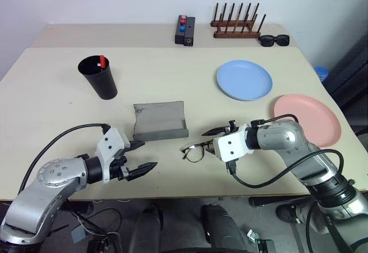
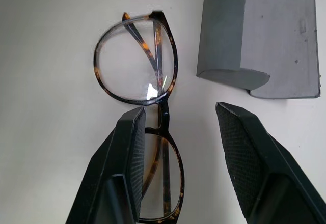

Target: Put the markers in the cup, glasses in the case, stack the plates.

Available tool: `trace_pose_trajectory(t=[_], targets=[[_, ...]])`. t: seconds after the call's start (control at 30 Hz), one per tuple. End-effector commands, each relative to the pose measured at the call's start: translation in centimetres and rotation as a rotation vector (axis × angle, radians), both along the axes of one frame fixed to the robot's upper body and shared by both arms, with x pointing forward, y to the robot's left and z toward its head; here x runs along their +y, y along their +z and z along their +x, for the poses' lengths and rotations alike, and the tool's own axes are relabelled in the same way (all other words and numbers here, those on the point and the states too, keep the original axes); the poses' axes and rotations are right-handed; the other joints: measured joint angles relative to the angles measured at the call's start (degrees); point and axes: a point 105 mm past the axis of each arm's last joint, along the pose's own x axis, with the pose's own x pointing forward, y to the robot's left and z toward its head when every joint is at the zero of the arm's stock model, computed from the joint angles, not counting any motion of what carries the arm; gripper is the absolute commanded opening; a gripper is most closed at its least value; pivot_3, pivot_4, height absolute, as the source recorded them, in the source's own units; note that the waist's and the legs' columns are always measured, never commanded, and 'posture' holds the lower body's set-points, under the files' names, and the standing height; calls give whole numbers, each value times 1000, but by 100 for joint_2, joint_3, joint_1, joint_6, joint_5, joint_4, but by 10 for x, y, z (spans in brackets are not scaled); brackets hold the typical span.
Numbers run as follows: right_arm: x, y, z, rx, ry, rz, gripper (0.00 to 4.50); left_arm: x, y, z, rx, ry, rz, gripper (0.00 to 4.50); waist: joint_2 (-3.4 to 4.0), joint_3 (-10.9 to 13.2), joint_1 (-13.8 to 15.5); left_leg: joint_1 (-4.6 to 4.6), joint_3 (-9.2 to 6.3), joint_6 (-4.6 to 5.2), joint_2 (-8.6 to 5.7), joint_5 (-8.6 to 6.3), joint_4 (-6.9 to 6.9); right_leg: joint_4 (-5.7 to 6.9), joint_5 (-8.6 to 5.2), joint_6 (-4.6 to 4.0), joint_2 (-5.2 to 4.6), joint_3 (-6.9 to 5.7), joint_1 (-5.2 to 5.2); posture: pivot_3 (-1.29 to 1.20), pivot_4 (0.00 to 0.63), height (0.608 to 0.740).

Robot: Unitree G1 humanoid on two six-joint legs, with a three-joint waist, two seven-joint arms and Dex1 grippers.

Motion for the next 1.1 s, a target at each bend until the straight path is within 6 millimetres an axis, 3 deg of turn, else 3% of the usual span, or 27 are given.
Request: trace_pose_trajectory(t=[0.03,0.23,0.4,0.67,0.87,1.1], targets=[[4,2,1,-32,10,11,2197,-7,6,-5,-25,-40,-5,3791,0,0,1,0,0,0,0,0,0,0,0,0,0,0,0,0,150,740],[1,-5,2,-26,2,-12,2197,-5,4,-5,-24,-35,-1,3791,0,0,5,0,0,0,0,0,0,0,0,0,0,0,0,0,150,740],[1,-7,1,-16,-6,-14,31,-4,2,-5,-22,-31,-4,3791,-2,-2,1,0,0,0,0,0,0,0,0,0,0,0,1,0,150,740],[6,6,4,-50,-6,22,31,4,3,-3,-44,8,-17,3791,-9,-7,1,4,0,0,0,0,0,0,0,-1,-1,0,3,0,150,740],[42,56,2,7,-20,234,31,36,18,4,-151,111,-103,3791,-5,-5,-25,4,0,0,5,0,-3,4,4,-7,5,0,-4,0,150,740],[73,93,5,115,-46,369,31,69,8,4,-158,200,-152,3791,-13,-10,26,2,0,-2,2,-1,0,-6,5,-9,-3,-4,-1,0,150,740]])
